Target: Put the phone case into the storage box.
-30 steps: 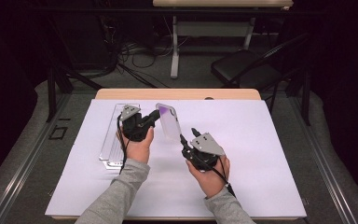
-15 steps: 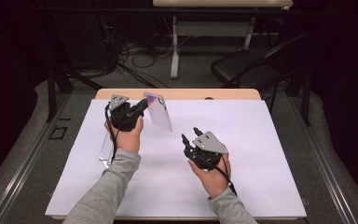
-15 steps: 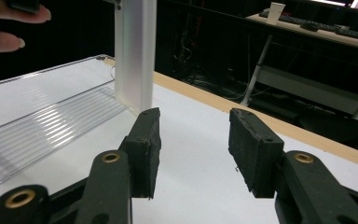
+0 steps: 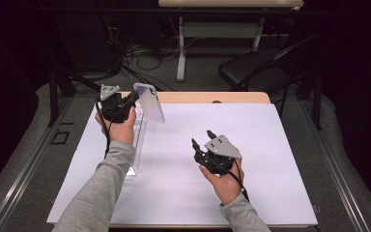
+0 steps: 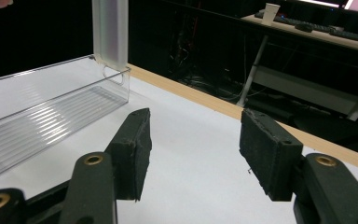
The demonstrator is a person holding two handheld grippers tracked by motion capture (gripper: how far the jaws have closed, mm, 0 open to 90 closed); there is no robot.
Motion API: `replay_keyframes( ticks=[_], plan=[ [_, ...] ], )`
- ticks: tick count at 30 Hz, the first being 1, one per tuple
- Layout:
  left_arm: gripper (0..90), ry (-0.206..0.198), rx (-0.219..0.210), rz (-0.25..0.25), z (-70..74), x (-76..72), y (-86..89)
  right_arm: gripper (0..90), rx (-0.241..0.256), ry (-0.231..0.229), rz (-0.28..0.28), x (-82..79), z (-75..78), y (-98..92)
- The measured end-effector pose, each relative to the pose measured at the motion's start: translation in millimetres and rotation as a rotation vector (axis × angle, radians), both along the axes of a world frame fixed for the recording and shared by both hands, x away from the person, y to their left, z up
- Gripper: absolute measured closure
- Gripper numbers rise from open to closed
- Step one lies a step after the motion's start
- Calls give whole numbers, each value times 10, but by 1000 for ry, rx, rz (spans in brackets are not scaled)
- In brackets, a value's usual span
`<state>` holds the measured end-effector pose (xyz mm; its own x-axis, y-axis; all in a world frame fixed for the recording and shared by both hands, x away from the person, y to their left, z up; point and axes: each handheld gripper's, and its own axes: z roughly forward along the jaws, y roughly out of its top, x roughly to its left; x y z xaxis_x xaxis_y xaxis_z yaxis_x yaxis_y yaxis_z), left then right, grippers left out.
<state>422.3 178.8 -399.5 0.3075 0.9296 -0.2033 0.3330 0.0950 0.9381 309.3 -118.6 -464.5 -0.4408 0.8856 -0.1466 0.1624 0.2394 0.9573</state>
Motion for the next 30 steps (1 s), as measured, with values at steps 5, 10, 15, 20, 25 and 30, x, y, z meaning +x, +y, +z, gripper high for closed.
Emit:
replay_keyframes(
  ticks=[5, 10, 15, 20, 25, 30],
  plan=[
    [890, -16, 3, 24, 81, 70, 88, 399, 11, 13, -16, 13, 0, -48],
    [890, -23, 16, 46, 154, 128, 167, 369, 11, 4, -16, 20, -4, -78],
    [890, -30, 20, 66, 191, 160, 233, 342, 15, 9, -15, 38, -5, -96],
    [890, -27, 19, 85, 200, 189, 299, 322, 10, 11, -5, 39, -11, -85],
    [890, -24, 27, 99, 189, 216, 349, 305, 8, 12, -4, 39, -19, -73],
    [890, -24, 32, 107, 183, 234, 380, 283, -4, 12, -7, 43, -27, -72]
  ],
)
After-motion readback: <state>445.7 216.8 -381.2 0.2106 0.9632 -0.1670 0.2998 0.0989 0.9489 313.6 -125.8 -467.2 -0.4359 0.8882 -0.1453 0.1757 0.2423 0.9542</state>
